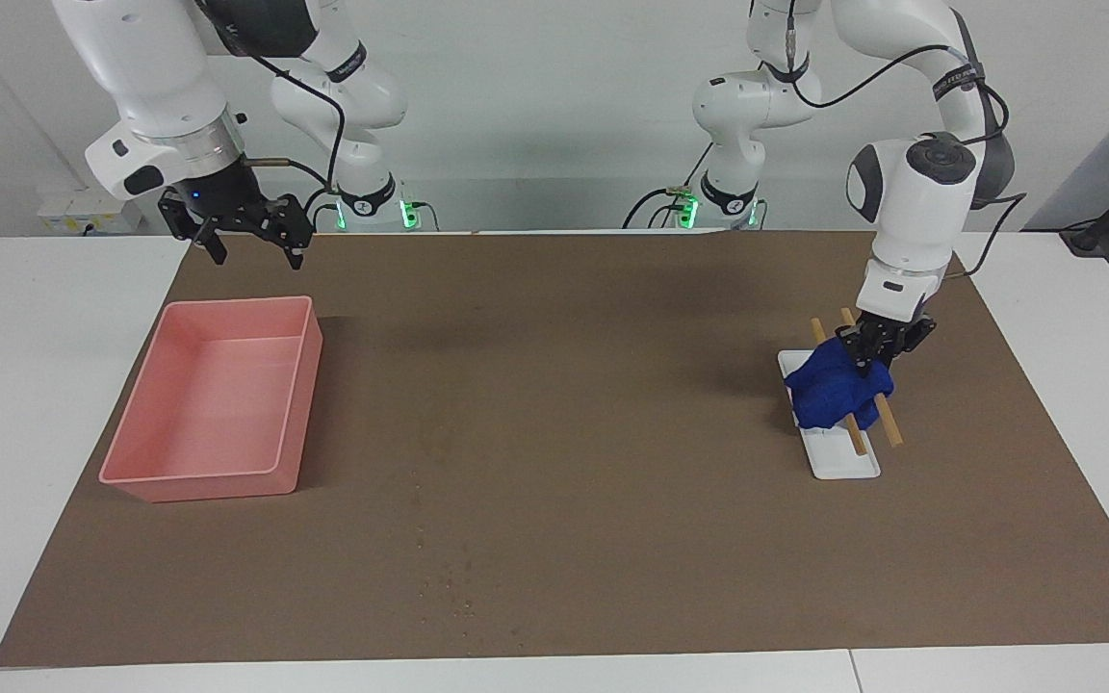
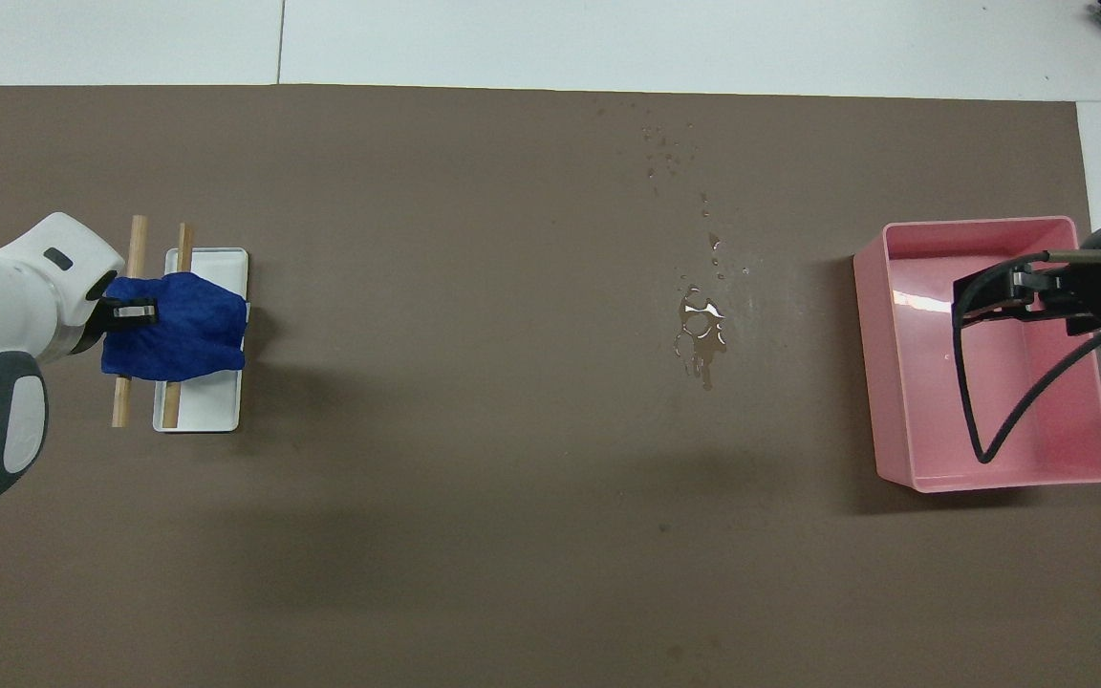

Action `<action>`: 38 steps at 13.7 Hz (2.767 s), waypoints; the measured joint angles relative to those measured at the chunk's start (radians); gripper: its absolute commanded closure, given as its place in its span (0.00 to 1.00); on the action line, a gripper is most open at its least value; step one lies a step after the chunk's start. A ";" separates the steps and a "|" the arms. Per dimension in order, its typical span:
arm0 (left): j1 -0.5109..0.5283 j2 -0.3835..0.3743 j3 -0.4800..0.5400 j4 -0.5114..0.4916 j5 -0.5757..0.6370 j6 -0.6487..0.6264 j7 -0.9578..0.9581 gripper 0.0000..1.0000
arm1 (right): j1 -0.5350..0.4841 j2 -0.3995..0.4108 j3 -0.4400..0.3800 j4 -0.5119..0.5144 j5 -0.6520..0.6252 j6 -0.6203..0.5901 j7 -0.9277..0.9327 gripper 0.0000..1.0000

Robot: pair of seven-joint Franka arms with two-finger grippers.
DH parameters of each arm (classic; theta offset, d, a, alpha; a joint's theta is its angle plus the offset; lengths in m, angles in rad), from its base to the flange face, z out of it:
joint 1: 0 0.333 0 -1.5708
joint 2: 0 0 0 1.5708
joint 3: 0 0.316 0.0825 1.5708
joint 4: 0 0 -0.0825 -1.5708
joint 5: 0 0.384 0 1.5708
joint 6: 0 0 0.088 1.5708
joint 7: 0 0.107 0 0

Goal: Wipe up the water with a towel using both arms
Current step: 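Grasp the blue towel on the white tray with the left gripper, then lift the towel with the left gripper while the right gripper approaches it, then grasp the towel with the right gripper beside the left gripper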

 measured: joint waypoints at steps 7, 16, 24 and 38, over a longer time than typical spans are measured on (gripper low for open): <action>-0.005 0.011 -0.008 0.138 -0.078 -0.206 -0.012 1.00 | -0.003 0.000 -0.002 0.000 0.000 0.000 0.000 0.00; -0.054 0.009 -0.092 0.401 -0.447 -0.510 -0.666 1.00 | 0.020 0.000 0.011 0.000 0.071 0.003 0.184 0.01; -0.158 0.020 -0.182 0.388 -0.710 -0.313 -1.495 1.00 | 0.161 0.006 0.019 0.000 0.201 0.110 0.793 0.01; -0.336 0.023 -0.186 0.335 -0.955 -0.041 -1.729 1.00 | 0.329 0.110 0.023 -0.060 0.395 0.419 1.546 0.05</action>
